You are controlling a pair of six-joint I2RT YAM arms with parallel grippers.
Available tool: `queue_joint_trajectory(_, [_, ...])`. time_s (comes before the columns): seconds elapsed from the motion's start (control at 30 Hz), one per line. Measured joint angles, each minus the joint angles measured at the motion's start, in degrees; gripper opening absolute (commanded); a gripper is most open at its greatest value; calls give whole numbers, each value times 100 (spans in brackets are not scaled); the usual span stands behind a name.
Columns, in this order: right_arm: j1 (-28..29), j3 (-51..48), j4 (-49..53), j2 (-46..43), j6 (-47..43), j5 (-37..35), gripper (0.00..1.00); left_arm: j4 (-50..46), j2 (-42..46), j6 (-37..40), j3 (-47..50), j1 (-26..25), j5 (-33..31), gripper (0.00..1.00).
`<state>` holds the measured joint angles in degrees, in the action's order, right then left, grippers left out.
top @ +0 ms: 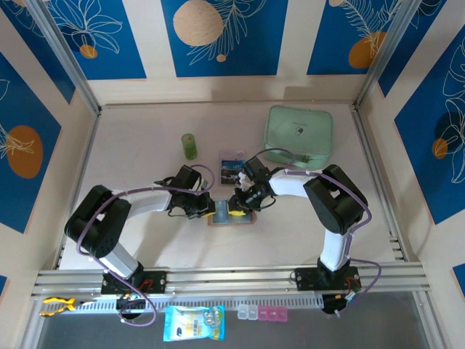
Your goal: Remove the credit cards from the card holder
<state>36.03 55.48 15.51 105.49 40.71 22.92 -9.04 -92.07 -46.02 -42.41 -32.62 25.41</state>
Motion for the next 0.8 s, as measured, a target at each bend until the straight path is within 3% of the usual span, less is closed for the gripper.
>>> queue_joint_trajectory(0.47, [-15, -87, -127, -111, 48, 122, 21, -153, 166, 0, -4, 22, -17, 13])
queue_joint_trajectory(0.8, [66, -83, -140, -400, 240, 114, 22, -236, 260, -11, -28, 24, 4, 7])
